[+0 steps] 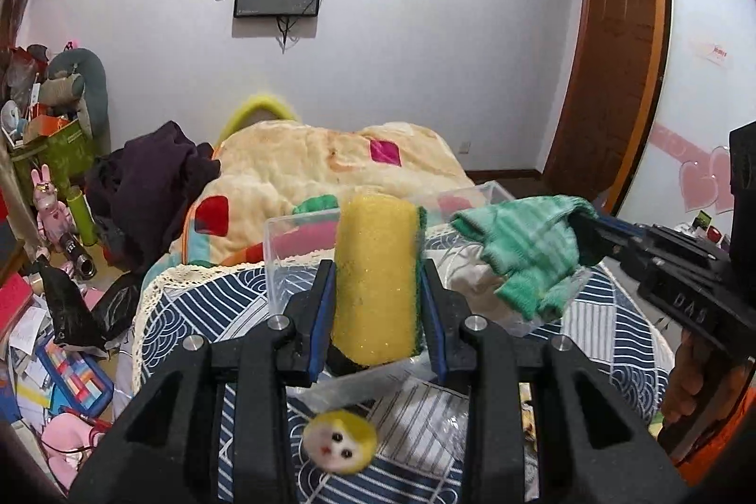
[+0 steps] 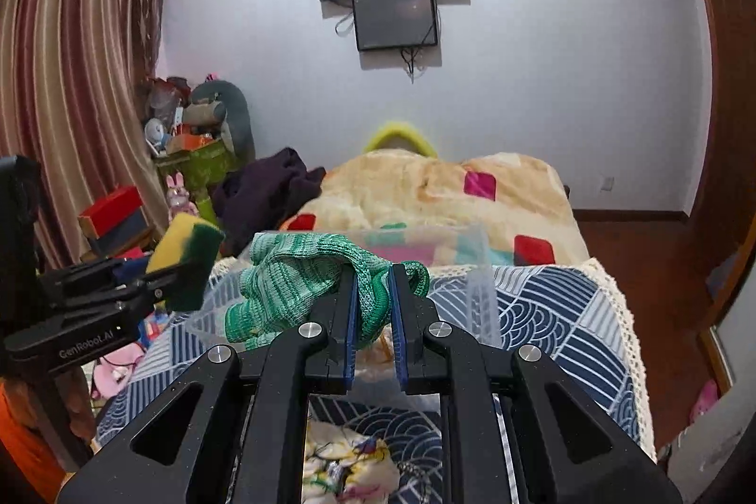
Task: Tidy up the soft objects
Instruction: 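Place the yellow sponge and green glove into the box with both tools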
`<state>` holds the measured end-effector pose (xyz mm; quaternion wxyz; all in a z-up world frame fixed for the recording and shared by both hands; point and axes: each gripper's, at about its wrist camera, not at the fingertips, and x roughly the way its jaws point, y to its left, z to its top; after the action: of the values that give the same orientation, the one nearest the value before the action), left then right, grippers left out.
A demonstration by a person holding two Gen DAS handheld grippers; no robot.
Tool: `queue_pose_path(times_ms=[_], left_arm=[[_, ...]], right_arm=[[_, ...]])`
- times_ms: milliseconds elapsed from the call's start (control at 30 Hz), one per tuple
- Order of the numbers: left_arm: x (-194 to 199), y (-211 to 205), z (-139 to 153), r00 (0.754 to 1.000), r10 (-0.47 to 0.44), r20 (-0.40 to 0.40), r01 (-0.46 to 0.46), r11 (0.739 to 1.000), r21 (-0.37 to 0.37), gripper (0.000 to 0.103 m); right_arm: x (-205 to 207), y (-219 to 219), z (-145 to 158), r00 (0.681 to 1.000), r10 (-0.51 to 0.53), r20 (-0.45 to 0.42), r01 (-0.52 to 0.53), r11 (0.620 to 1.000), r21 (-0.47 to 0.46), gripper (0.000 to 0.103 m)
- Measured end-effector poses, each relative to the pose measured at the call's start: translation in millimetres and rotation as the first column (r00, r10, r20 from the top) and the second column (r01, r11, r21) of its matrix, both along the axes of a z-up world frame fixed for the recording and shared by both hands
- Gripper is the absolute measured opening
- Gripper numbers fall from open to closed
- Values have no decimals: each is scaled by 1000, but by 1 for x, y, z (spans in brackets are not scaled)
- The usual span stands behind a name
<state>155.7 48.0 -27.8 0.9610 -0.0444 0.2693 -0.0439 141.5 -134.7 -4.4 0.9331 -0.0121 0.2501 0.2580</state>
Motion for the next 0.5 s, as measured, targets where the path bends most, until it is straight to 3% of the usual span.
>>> queue_pose_path(times_ms=[233,500], left_arm=[[29,-3,-30,997,9,-78,-8,1000,13,34],[39,-9,-47,989,-7,-146,11,1000,27,34]], right_arm=[[21,11,-25,997,-4,-77,1,999,-44,11],[22,17,-30,994,13,-108,-24,995,-99,11]])
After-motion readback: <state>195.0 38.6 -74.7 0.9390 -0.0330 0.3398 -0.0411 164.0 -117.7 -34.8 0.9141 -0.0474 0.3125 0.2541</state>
